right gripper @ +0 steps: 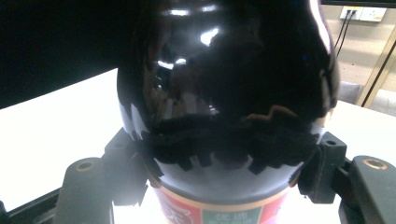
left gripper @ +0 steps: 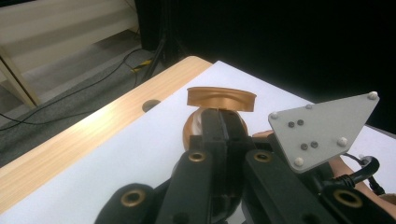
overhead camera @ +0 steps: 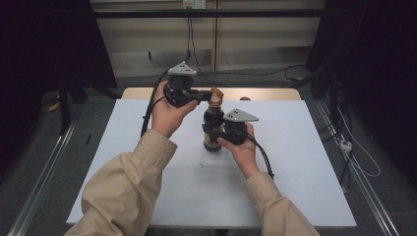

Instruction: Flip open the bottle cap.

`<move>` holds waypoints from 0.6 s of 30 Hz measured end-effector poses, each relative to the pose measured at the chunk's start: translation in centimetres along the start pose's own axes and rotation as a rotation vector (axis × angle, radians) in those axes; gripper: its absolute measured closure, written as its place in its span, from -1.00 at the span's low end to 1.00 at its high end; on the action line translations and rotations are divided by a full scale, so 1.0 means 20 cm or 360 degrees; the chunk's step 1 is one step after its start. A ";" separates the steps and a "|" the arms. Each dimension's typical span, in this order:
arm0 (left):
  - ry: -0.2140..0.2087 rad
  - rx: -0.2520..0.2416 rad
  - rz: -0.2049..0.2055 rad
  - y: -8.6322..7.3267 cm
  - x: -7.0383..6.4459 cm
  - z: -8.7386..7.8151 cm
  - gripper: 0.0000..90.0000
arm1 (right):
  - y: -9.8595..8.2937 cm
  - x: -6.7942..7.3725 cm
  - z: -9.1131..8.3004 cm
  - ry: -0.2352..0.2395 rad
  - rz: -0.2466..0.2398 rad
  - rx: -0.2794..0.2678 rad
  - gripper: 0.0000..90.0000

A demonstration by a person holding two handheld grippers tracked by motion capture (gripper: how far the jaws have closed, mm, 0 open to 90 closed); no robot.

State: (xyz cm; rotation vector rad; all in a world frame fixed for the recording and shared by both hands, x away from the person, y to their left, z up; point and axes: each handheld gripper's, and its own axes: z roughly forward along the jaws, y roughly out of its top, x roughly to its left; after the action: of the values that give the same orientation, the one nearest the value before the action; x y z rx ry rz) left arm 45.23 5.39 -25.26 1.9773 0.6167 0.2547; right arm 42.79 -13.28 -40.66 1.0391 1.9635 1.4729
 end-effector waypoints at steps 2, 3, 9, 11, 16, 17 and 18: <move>-0.0001 0.0001 -0.0007 0.00 0.00 0.00 1.00 | 0.00 0.00 0.00 -0.0002 -0.0003 0.0000 -0.31; -0.0004 0.0005 -0.0008 0.00 0.00 0.00 1.00 | 0.00 0.00 0.00 -0.0004 -0.0005 0.0000 -0.31; -0.0001 0.0002 -0.0009 0.01 0.00 0.00 1.00 | 0.00 0.00 0.00 -0.0002 -0.0001 -0.0001 -0.31; 0.0000 0.0002 -0.0007 0.01 0.00 0.00 1.00 | 0.00 0.00 0.00 -0.0001 0.0002 0.0000 -0.31; -0.0012 -0.0013 -0.0019 0.01 0.00 0.00 1.00 | 0.00 0.00 0.00 0.0000 0.0002 0.0001 -0.31; -0.0013 -0.0008 -0.0019 0.02 0.00 0.00 1.00 | 0.00 0.00 0.00 0.0001 -0.0005 0.0002 -0.31; -0.0016 -0.0021 -0.0023 0.02 0.00 0.00 1.00 | 0.00 0.01 0.00 0.0001 -0.0007 0.0003 -0.31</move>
State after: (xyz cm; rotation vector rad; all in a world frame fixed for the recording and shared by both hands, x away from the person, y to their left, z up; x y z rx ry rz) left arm 45.38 5.21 -25.01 1.9596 0.6211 0.2389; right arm 42.73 -13.17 -40.63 1.0346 1.9666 1.4696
